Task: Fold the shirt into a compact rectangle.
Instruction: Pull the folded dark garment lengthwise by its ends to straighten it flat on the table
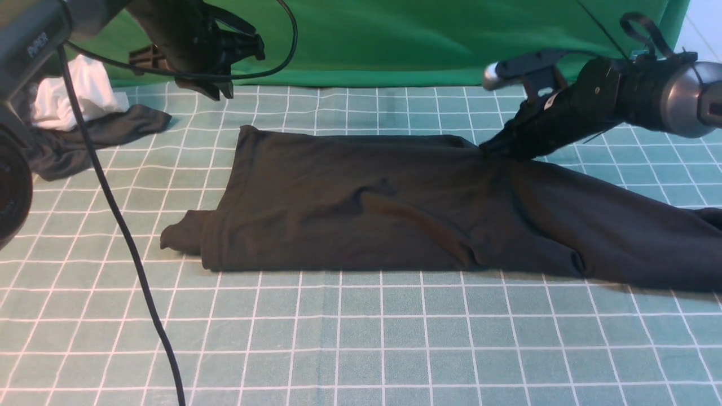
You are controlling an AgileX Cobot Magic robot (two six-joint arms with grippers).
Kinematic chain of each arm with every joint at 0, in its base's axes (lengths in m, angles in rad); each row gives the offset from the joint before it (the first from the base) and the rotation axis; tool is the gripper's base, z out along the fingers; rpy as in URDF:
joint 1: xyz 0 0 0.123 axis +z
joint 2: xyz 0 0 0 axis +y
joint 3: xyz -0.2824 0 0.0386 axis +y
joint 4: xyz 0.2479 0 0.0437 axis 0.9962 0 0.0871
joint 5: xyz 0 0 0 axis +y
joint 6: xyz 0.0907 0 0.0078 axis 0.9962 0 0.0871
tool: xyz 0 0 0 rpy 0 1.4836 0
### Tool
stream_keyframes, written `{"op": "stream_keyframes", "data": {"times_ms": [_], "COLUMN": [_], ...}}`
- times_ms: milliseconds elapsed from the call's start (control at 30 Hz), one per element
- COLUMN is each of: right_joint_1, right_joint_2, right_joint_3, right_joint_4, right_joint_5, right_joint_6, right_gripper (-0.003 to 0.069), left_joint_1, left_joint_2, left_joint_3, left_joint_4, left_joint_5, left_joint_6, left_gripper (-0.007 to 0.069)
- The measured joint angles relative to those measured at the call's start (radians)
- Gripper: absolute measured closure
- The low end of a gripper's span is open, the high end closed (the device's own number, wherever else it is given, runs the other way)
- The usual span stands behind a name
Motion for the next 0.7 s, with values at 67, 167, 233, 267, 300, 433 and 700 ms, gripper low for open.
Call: {"op": "stream_keyframes", "data": {"times_ms": [67, 167, 233, 267, 300, 433, 700], "right_joint_1": [-0.030, -0.108, -0.166, -0.194, -0.223, -0.379, -0.512], "right_joint_2": [-0.018, -0.098, -0.169, -0.202, -0.237, -0.395, -0.487], "right_joint_3": [-0.034, -0.096, -0.112, -0.113, -0.111, -0.003, 0.356], "right_joint_4": [-0.002, -0.003, -0.003, -0.004, -0.004, -0.010, -0.016], "right_joint_5": [0.075, 0.291, 0.424, 0.488, 0.554, 0.750, 0.626], "right_joint_6": [0.029, 0.072, 0.081, 0.081, 0.081, 0.092, 0.114], "right_gripper": [0.0648, 0.0648, 0.0648, 0.0648, 0.0648, 0.0647, 0.0398], "left_joint_1": [0.000, 0.000, 0.000, 0.000, 0.000, 0.008, 0.008], "left_joint_2": [0.005, 0.008, 0.008, 0.010, 0.010, 0.013, 0.017], "left_joint_3": [0.000, 0.000, 0.000, 0.000, 0.000, 0.000, 0.000], "left_joint_4": [-0.003, -0.006, -0.001, 0.002, 0.009, 0.005, -0.061], "left_joint_5": [0.003, 0.029, 0.054, 0.058, 0.063, 0.066, 0.073], "left_joint_6": [0.004, 0.008, 0.026, 0.028, 0.029, 0.030, 0.063], "left_gripper": [0.0561, 0.0562, 0.0562, 0.0562, 0.0562, 0.0562, 0.0562]}}
